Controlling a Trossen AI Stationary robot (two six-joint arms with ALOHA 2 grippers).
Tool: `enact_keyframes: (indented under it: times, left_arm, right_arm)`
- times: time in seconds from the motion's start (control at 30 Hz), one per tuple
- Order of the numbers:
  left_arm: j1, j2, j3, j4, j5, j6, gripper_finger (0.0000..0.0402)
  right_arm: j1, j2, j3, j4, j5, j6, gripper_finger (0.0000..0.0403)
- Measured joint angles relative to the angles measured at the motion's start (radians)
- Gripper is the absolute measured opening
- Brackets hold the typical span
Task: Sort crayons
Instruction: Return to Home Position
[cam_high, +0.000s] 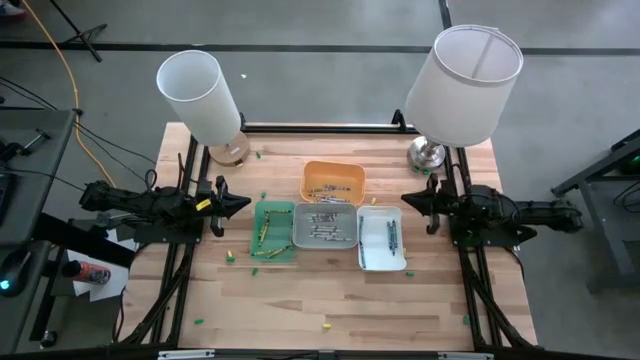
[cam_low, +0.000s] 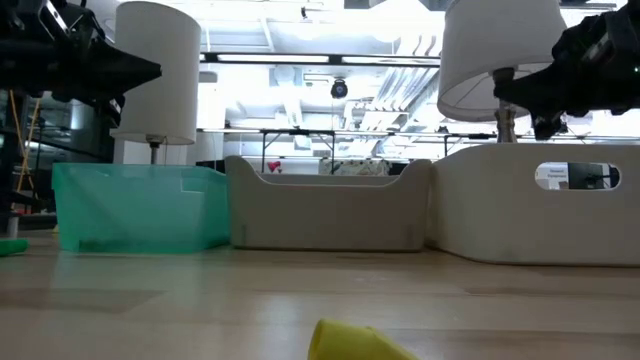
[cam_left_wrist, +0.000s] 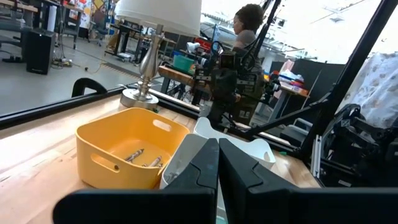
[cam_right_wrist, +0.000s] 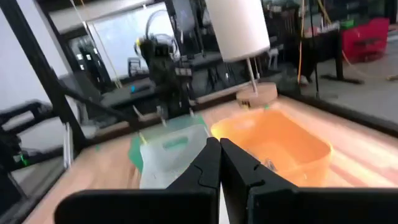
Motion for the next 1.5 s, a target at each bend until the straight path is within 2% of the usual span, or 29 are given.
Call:
enact_keyframes:
  times: [1.5]
  left_arm:
    - [0.0, 0.001, 0.001, -0.011, 0.0, 0.0, 0.0]
  right_arm:
    - [0.0, -0.005, 0.002, -0.015, -0.011, 0.015, 0.0]
